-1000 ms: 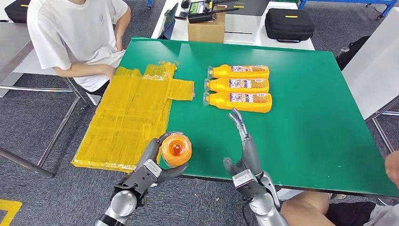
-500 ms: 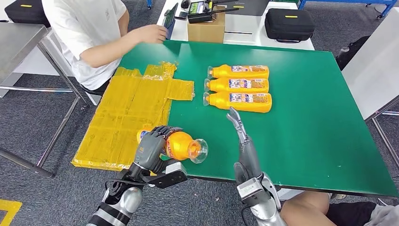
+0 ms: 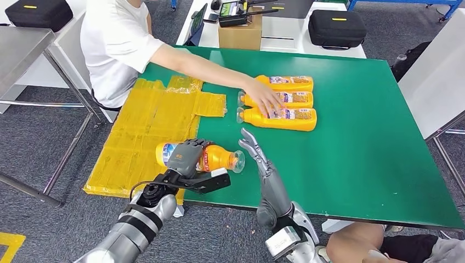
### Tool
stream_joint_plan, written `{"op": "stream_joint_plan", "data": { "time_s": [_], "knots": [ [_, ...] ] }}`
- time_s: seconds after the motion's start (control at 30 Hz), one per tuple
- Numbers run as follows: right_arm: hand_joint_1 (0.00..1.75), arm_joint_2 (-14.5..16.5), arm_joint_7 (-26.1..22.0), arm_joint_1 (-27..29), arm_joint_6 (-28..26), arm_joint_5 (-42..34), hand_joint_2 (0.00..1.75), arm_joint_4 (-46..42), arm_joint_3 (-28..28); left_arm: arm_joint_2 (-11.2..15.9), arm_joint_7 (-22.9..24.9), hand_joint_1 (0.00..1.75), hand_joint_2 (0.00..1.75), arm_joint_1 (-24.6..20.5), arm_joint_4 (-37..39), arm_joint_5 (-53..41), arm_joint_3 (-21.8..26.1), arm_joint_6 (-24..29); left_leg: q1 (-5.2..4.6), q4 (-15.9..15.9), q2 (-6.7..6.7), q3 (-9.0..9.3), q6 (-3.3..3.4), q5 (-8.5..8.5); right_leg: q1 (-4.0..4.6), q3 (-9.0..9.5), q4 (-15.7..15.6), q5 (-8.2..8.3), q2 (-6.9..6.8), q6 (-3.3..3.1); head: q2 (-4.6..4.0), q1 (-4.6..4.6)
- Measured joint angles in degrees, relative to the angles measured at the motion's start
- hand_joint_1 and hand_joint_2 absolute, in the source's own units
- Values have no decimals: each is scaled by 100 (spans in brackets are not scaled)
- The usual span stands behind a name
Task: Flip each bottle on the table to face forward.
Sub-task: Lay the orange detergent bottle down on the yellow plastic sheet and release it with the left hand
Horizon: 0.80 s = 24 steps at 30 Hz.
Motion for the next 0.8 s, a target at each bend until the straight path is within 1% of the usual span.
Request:
{"op": "stream_joint_plan", "data": {
  "time_s": [0.2, 0.3, 0.47, 0.57, 0.63, 0.67, 0.7, 0.73, 0.77, 0.8],
  "knots": [
    [0, -5, 63, 59, 11, -91, 0, 234, -132, -40, 377, 175, 175, -492, 786, -346, -27, -143, 0, 0, 4, 3, 0, 0, 0, 3, 0, 0, 0, 0, 0, -1],
    [0, -5, 68, 73, 17, -97, 0, 301, -164, -45, 421, 175, 175, -612, 990, -374, -37, -161, 0, 0, 5, 4, 0, 0, 1, 3, 1, 0, 0, 0, -1, -1],
    [0, -1, 126, 83, 81, -156, 0, 379, -206, -74, 672, 175, 175, -812, 1294, -575, -63, -340, 1, 0, 7, 5, 0, 0, 1, 4, 1, 0, 0, 0, -1, 0],
    [0, -1, 131, 85, 94, -161, 0, 428, -215, -86, 732, 174, 175, -890, 1421, -614, -76, -385, 0, 0, 7, 7, 0, 0, 1, 5, 1, 0, 0, 0, -1, 1],
    [0, -1, 131, 85, 94, -160, 0, 454, -216, -91, 744, 166, 175, -921, 1477, -638, -88, -393, 0, 0, 7, 7, 0, 0, 1, 6, 1, 0, 0, 0, 0, 1],
    [0, 0, 131, 85, 95, -160, 0, 468, -219, -93, 759, 157, 175, -940, 1508, -660, -98, -406, 0, 0, 7, 7, 0, 0, 1, 6, 1, 0, 0, 0, 0, 0],
    [0, 1, 131, 85, 96, -160, 0, 483, -222, -96, 785, 127, 175, -965, 1544, -689, -108, -428, 0, 0, 7, 7, 0, 0, 1, 6, 1, 0, 0, 0, 0, -1],
    [0, 4, 131, 85, 98, -160, 0, 502, -230, -99, 820, 89, 175, -994, 1592, -724, -117, -456, 0, 0, 7, 7, 0, 0, 1, 6, 1, 0, 0, 0, 0, -1],
    [0, 10, 132, 85, 99, -161, 44, 525, -243, -106, 855, 51, 175, -1026, 1648, -755, -124, -486, 0, 0, 7, 7, 0, 0, 1, 6, 1, 0, 0, 0, 0, -1],
    [0, 17, 132, 85, 101, -161, 87, 550, -259, -115, 879, 16, 175, -1058, 1701, -775, -127, -517, 0, 0, 7, 7, 0, 0, 1, 6, 1, 0, 0, 0, 0, -1]
  ]
}}
